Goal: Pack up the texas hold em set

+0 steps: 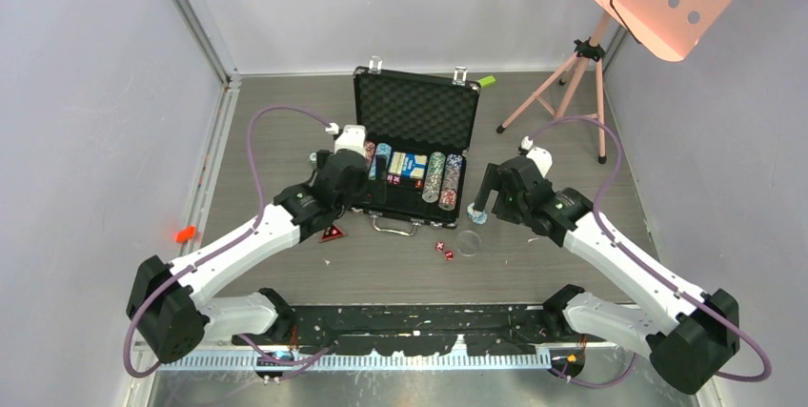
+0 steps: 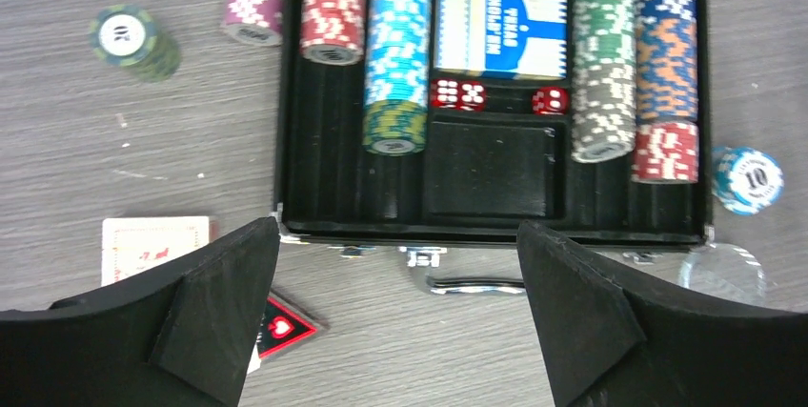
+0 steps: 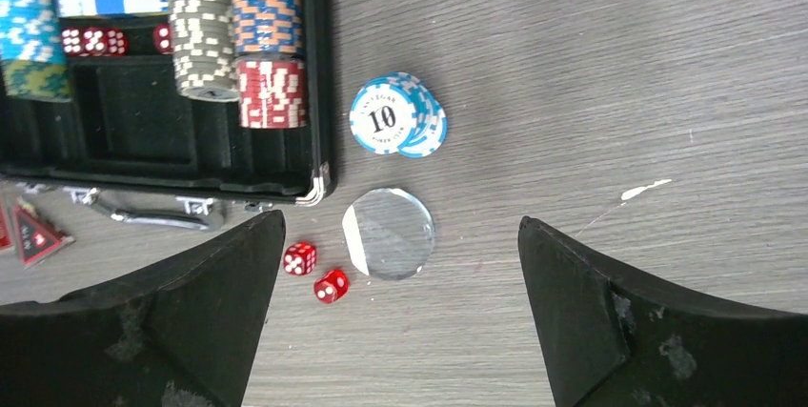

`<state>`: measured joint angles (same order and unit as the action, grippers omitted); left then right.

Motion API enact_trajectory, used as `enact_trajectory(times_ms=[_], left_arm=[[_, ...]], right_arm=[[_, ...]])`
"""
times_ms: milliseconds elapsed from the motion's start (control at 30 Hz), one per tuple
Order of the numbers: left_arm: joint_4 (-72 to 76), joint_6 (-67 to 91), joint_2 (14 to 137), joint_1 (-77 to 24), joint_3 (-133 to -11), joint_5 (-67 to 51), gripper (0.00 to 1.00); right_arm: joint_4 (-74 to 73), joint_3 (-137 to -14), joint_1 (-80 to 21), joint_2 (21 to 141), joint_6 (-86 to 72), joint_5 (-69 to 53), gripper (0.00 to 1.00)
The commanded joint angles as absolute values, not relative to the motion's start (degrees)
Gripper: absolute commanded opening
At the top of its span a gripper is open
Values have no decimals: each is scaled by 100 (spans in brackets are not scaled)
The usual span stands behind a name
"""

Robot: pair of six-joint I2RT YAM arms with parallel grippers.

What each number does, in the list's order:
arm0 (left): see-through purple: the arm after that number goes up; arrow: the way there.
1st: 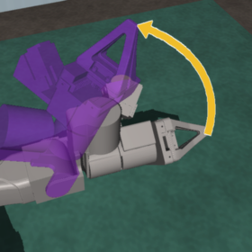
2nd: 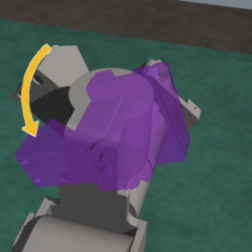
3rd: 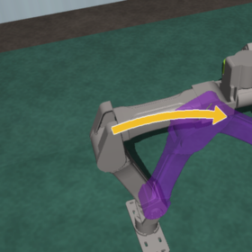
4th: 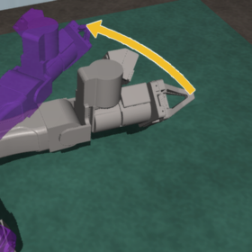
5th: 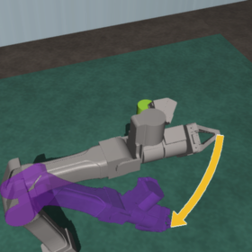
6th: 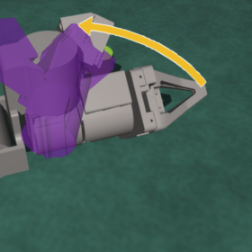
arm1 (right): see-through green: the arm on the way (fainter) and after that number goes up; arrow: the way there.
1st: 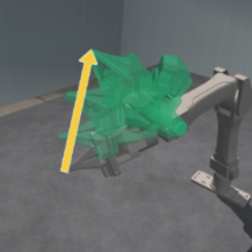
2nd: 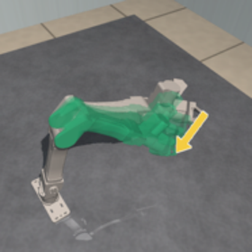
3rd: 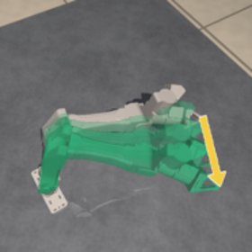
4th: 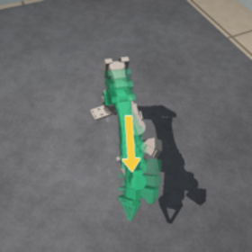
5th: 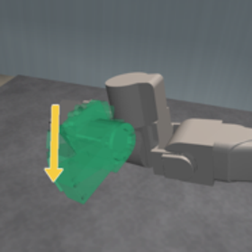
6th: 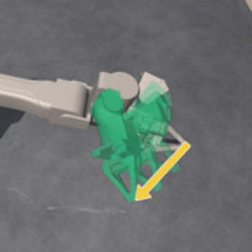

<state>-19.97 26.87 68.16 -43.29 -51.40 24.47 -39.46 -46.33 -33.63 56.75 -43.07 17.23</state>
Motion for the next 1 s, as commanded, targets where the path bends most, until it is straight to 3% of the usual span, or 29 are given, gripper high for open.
enact_trajectory(times_ms=[0, 133, 333, 533, 967], left_arm=[[-1915, 2535, 6555, -3856, -4891, 2312, 100], [-1631, 2250, 6813, -3591, -4898, 2148, 98], [-1306, 2081, 7825, -3246, -5618, 1756, 81], [-1237, 1792, 8997, -3204, -6647, 1564, 78], [-1068, 1401, 10835, -3147, -8040, 1470, 59]], right_arm=[[-4108, -5045, -3357, 5977, -4616, 2149, 100], [-3980, -5084, -3357, 6029, -4574, 2115, 100], [-3801, -5089, -3357, 5918, -4509, 2041, 99], [-3766, -4991, -3357, 5776, -4445, 2065, 98], [-3692, -4924, -3349, 5703, -4257, 2126, 98]])
